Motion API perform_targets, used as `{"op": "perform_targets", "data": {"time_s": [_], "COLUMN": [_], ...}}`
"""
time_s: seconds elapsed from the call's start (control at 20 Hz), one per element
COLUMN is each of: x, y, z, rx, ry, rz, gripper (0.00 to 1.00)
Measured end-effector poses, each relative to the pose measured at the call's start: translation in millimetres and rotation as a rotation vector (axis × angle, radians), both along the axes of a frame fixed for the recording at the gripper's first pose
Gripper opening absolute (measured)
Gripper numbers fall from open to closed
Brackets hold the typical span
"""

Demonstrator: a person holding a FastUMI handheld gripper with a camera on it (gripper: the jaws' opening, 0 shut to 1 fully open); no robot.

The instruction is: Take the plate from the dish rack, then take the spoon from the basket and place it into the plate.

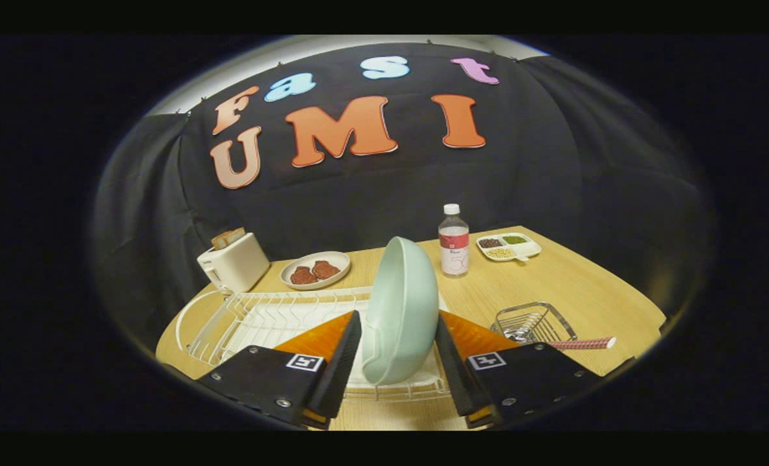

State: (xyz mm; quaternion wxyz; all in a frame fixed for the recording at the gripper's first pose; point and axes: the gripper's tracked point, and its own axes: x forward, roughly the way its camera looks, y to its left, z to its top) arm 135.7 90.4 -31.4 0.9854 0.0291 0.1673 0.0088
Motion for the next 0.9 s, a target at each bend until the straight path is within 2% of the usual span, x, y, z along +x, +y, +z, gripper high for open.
{"op": "perform_targets", "data": {"time_s": [0.1,0.25,0.7,0.9], "x": [2.9,2.7,-0.1,-2.2], "y": [-3.6,-4.6,3.0,4.1], "z": [-4.7,-8.1,-6.0,12.6], "rx": [-0.005,-0.004,-0.086,-0.173], "ry": [0.015,0.030,0.033,-0.010], "rz": [-0.020,-0.044,-0.092,-0.113], "gripper": [0.57,0.35,0.26,0.23]}}
